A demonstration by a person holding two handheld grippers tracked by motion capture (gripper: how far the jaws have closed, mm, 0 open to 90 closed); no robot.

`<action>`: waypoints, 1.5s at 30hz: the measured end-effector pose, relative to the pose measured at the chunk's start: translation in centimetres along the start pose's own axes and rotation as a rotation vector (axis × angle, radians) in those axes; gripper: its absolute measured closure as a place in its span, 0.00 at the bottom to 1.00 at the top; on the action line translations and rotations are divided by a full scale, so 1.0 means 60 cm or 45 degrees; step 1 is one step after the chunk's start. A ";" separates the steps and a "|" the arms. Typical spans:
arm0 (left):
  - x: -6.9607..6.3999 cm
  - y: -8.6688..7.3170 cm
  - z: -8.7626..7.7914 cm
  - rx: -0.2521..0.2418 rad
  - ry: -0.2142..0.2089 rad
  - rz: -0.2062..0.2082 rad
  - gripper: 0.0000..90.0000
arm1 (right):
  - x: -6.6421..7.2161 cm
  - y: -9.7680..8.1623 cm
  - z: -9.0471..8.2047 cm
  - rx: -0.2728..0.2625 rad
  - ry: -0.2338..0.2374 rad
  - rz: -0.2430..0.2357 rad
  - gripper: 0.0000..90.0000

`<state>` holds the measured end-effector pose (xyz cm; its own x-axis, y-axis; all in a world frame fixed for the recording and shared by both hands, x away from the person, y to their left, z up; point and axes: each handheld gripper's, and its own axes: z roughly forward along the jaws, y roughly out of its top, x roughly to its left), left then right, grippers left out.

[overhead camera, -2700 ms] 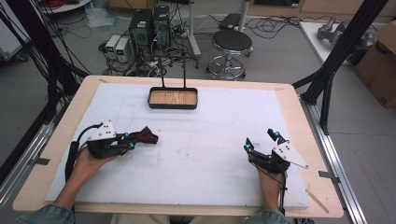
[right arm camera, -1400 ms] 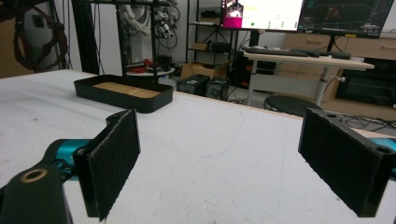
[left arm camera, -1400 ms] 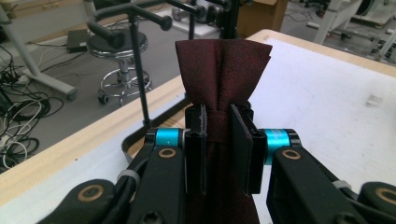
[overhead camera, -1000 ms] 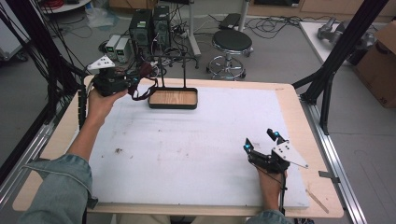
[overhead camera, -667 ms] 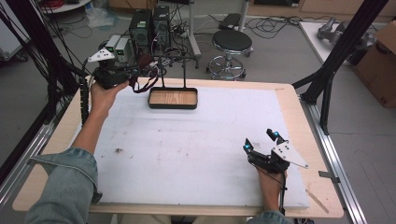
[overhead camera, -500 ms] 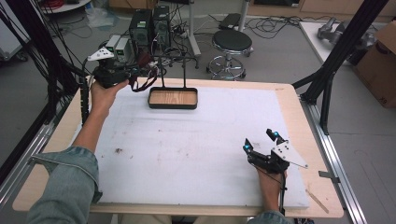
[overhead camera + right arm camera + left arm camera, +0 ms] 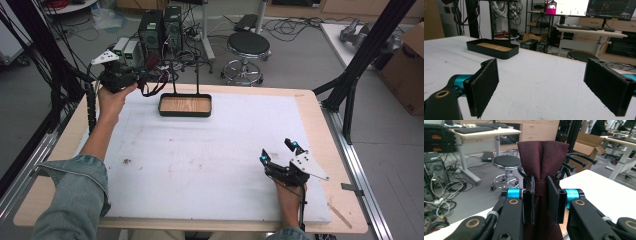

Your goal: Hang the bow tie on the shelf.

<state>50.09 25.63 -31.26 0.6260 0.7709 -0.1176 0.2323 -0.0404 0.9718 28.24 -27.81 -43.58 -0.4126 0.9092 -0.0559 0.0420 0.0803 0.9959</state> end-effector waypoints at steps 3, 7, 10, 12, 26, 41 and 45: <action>0.004 0.000 -0.001 -0.017 0.007 -0.012 0.84 | 0.000 0.000 0.000 0.001 0.001 -0.005 0.13; 0.013 -0.003 -0.001 -0.024 0.036 -0.023 0.84 | 0.001 -0.001 -0.001 0.002 0.000 -0.004 0.13; 0.020 -0.007 -0.001 -0.014 0.055 -0.040 0.84 | 0.001 -0.001 -0.002 0.005 0.000 0.001 0.13; 0.025 -0.010 -0.001 -0.003 0.065 -0.049 0.84 | 0.002 -0.001 -0.002 0.007 0.003 0.002 0.13; 0.026 -0.033 0.018 0.077 0.079 -0.057 0.84 | 0.003 -0.001 -0.002 0.006 0.001 -0.006 0.13; 0.035 -0.053 0.014 0.108 0.088 -0.078 0.82 | 0.003 -0.002 -0.002 0.011 -0.001 -0.014 0.13; 0.037 -0.053 0.012 0.110 0.090 -0.071 0.82 | 0.003 -0.002 -0.002 0.010 -0.001 -0.014 0.13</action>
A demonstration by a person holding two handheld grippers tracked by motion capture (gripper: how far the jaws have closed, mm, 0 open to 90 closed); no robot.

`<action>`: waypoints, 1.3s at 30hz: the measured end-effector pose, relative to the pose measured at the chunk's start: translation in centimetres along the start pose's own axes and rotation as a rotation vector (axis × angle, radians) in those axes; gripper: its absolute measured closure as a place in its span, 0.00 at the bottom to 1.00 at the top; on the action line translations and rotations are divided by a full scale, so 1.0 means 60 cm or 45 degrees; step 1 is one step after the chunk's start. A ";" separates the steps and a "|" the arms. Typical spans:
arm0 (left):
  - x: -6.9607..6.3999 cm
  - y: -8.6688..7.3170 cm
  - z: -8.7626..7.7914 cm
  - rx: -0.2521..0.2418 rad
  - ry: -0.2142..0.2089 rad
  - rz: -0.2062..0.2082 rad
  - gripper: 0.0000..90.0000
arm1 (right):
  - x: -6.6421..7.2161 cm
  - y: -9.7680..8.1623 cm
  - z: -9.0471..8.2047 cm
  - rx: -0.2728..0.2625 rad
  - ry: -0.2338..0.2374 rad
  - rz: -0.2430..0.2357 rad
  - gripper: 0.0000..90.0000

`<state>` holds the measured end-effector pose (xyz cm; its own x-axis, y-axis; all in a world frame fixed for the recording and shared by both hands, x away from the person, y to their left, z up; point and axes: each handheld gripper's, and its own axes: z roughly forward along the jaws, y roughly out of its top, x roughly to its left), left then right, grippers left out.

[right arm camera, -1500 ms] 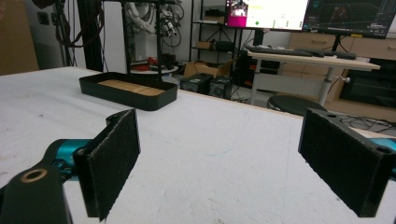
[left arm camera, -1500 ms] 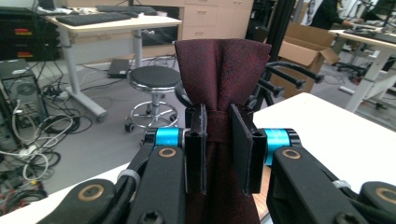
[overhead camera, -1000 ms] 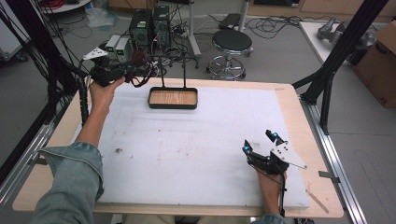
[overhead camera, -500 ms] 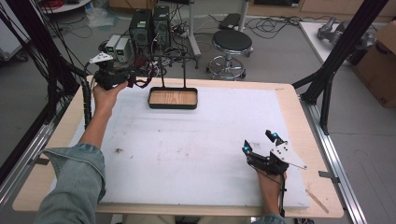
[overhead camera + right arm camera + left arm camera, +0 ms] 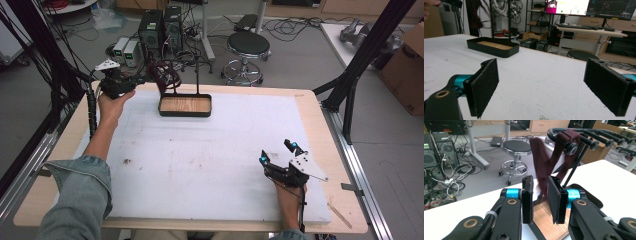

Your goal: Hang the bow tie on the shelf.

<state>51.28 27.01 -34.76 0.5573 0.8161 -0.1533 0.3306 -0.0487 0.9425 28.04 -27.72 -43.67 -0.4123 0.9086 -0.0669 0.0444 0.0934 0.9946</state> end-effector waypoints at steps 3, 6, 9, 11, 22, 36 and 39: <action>0.000 0.002 -0.003 -0.006 0.003 0.007 0.81 | 0.000 0.000 0.000 0.001 0.000 0.004 0.13; -0.003 0.004 -0.007 -0.014 0.000 0.014 0.76 | 0.000 0.000 0.000 0.000 -0.001 0.002 0.13; -0.008 0.006 -0.015 -0.023 -0.001 0.021 0.71 | 0.000 0.000 0.000 -0.002 -0.001 0.002 0.13; -0.013 0.007 -0.022 -0.029 -0.004 0.032 0.66 | 0.000 0.000 0.000 -0.002 -0.001 0.002 0.13; -0.043 0.003 -0.076 -0.116 -0.067 0.103 0.53 | -0.001 0.000 0.002 -0.002 -0.006 0.007 0.13; -0.080 -0.016 -0.163 -0.233 -0.072 0.140 0.41 | -0.001 0.000 0.003 0.000 -0.012 0.016 0.13; -0.086 -0.023 -0.181 -0.263 -0.067 0.141 0.39 | -0.001 0.000 0.003 0.002 -0.012 0.014 0.13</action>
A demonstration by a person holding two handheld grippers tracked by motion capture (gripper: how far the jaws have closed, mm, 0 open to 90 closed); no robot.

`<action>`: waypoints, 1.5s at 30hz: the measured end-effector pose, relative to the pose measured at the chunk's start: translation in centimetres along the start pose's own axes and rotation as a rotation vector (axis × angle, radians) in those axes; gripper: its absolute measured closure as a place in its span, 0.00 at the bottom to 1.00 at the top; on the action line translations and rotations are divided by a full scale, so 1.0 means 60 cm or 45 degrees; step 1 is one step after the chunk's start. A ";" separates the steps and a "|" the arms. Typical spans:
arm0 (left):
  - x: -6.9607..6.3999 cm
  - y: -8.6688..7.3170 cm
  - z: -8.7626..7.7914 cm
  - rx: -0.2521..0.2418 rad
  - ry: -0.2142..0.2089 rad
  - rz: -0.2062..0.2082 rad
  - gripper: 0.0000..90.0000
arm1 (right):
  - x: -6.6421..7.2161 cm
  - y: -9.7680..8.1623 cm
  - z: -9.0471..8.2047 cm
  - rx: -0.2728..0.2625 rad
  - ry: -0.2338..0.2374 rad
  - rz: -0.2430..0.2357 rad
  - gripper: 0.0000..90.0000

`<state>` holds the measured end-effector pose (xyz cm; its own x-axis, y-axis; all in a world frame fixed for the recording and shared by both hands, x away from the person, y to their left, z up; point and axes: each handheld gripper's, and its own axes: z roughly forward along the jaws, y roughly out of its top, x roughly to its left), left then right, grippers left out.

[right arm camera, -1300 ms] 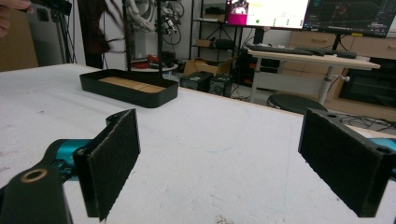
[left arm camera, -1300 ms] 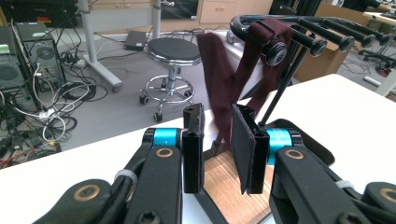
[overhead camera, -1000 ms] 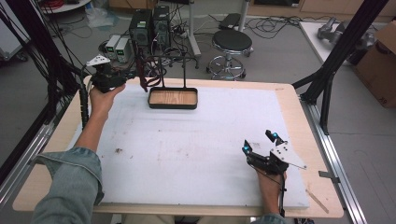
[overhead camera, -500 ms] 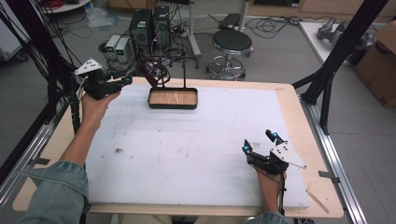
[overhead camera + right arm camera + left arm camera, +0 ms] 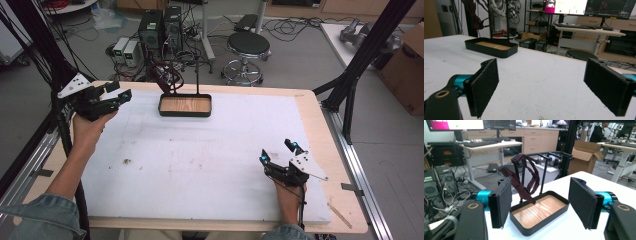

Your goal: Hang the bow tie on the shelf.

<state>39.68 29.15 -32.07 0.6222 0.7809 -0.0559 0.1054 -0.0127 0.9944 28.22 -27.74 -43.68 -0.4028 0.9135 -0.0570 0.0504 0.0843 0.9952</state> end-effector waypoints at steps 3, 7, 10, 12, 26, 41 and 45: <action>-0.009 -0.006 -0.020 -0.024 0.008 0.000 0.38 | 0.000 0.000 0.000 0.001 -0.002 -0.003 0.13; -0.018 -0.017 -0.044 -0.041 0.020 -0.005 0.35 | 0.001 0.000 0.000 0.006 0.000 -0.004 0.13; -0.024 -0.028 -0.058 -0.042 0.030 0.000 0.34 | 0.001 0.000 0.000 0.006 -0.003 -0.006 0.13; -0.028 -0.036 -0.065 -0.038 0.042 0.010 0.33 | 0.001 0.000 0.000 0.006 -0.003 -0.005 0.13; -0.061 -0.107 -0.095 0.036 0.134 0.057 0.22 | 0.002 0.000 0.000 0.012 -0.011 -0.009 0.13; -0.090 -0.168 -0.114 0.095 0.180 0.117 0.22 | 0.002 0.000 0.001 0.019 -0.013 -0.010 0.13; -0.092 -0.180 -0.119 0.108 0.201 0.118 0.22 | 0.002 -0.001 0.002 0.023 -0.014 -0.007 0.13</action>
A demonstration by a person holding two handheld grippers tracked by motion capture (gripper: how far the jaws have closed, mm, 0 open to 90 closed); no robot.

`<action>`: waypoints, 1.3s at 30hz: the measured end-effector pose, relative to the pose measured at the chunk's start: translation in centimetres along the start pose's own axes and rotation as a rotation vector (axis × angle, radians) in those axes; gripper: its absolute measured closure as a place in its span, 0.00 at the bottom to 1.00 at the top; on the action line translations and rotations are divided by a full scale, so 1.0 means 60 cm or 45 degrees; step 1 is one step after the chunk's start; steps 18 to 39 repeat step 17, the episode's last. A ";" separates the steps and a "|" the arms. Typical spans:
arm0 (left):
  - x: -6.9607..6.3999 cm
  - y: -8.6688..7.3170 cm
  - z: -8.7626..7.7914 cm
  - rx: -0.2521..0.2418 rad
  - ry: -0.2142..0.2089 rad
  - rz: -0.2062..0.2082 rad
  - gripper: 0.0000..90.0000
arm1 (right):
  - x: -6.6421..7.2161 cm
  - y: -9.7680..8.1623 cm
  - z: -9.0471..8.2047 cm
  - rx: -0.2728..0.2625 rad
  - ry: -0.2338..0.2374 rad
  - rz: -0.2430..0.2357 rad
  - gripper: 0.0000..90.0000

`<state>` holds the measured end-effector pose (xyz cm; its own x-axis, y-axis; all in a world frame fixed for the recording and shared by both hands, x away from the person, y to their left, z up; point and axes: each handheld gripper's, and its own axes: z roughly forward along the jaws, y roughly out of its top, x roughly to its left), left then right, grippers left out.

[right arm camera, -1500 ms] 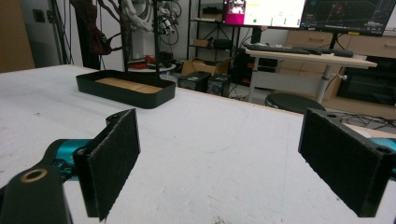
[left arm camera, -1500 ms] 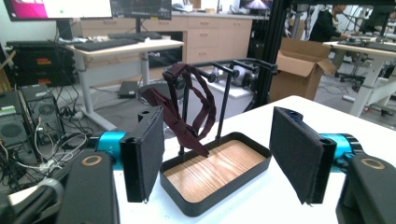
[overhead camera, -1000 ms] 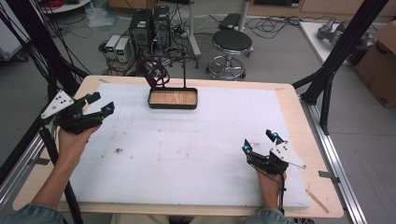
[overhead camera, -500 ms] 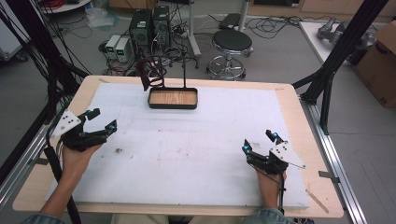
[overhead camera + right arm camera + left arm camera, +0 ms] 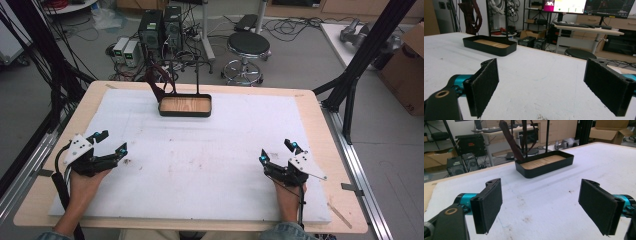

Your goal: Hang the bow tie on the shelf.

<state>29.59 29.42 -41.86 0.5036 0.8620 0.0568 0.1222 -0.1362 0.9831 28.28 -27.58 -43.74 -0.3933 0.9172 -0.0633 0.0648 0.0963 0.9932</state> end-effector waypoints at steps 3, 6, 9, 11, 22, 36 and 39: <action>-0.002 -0.009 -0.001 0.019 0.009 0.005 0.22 | -0.001 0.000 0.001 -0.002 0.000 -0.001 0.13; -0.004 -0.017 0.000 0.039 0.018 0.017 0.22 | -0.001 -0.001 0.001 0.002 -0.002 0.002 0.13; -0.005 -0.020 0.000 0.048 0.019 0.024 0.22 | -0.001 0.000 0.001 0.006 -0.003 0.004 0.13; -0.006 -0.020 0.001 0.048 0.019 0.024 0.22 | -0.001 -0.001 0.001 0.006 -0.002 0.002 0.13; -0.004 -0.021 0.002 0.050 0.014 0.017 0.22 | 0.000 -0.001 0.001 0.010 -0.004 0.001 0.13; -0.004 -0.021 0.002 0.050 0.014 0.017 0.22 | 0.000 -0.001 0.001 0.010 -0.004 0.001 0.13; -0.004 -0.021 0.002 0.050 0.014 0.017 0.22 | 0.000 -0.001 0.001 0.010 -0.004 0.001 0.13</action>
